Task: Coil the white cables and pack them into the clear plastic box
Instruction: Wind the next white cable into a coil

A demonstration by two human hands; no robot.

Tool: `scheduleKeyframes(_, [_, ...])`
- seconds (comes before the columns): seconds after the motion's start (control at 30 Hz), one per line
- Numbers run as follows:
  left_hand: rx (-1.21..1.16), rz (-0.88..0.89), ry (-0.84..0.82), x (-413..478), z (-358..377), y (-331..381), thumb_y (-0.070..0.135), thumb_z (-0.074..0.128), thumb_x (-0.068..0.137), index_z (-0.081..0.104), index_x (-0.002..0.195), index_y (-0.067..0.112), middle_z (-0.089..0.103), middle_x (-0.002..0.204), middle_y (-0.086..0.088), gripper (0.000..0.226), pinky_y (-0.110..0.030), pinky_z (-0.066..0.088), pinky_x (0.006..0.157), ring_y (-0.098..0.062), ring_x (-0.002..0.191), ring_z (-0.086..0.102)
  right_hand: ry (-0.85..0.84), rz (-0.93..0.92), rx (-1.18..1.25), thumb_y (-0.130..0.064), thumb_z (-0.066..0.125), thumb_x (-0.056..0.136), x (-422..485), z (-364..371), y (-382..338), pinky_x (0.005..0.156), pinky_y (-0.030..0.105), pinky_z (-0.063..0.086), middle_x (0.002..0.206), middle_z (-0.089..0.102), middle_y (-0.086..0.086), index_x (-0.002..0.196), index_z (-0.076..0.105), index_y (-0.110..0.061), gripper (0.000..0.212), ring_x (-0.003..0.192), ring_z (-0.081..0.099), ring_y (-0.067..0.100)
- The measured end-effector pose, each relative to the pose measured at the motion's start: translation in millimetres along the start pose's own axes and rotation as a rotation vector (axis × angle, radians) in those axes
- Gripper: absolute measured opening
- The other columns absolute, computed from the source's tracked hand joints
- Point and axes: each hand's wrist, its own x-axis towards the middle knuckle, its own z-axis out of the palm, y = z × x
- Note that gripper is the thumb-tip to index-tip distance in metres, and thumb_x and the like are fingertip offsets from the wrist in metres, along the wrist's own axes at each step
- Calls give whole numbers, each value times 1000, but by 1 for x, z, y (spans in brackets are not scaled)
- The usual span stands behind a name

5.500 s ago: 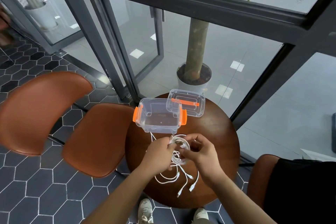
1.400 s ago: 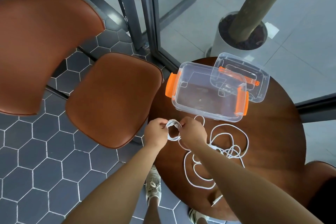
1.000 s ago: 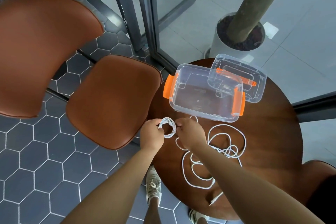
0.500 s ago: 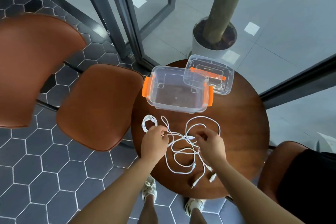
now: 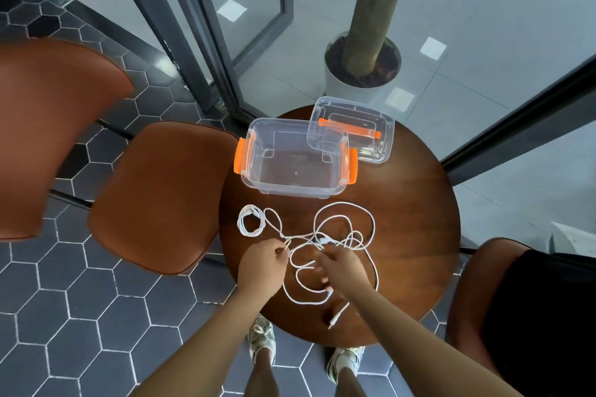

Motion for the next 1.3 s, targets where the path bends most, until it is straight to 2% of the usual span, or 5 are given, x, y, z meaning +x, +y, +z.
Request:
scheduleKeyframes(0.2, [-483, -27, -12, -25, -37, 24, 22, 66, 91, 74, 75, 21, 68, 56, 4, 18, -40, 52, 70, -12, 58, 64, -162, 57, 522, -39, 54, 102, -34, -2, -35, 48, 23, 49, 80, 71, 9, 97, 72, -4, 40, 55, 58, 14])
scheduleKeyframes(0.67, [-367, 292, -172, -47, -75, 57, 19, 73, 88, 75, 81, 23, 66, 59, 12, 9, -29, 49, 68, -2, 58, 59, -211, 82, 1393, -16, 62, 96, -66, -69, -72, 63, 29, 49, 61, 54, 4, 73, 71, -7, 27, 56, 53, 16])
scheduleKeyframes(0.87, [-60, 397, -14, -50, -76, 64, 27, 63, 94, 74, 91, 21, 73, 84, 9, 13, -25, 47, 73, -6, 80, 63, 35, -190, 934, -13, 57, 101, -70, -92, -67, 55, 30, 53, 78, 66, 19, 105, 65, 2, 17, 67, 66, 27])
scheduleKeyframes(1.03, [-147, 321, 50, -48, -81, 70, 19, 64, 94, 72, 85, 19, 69, 75, 11, 12, -23, 44, 70, -5, 73, 60, 451, -330, 137, -21, 65, 96, -65, -108, -56, 61, 35, 62, 64, 74, -9, 87, 75, -22, 13, 58, 71, 7])
scheduleKeyframes(1.3, [-953, 116, -274, -58, -102, 75, -7, 52, 96, 73, 82, -1, 55, 60, -15, 26, -50, 57, 92, -22, 61, 57, 435, -277, 473, -22, 76, 89, -88, -145, -58, 58, 30, 58, 77, 74, 15, 88, 76, -7, 15, 60, 68, 19])
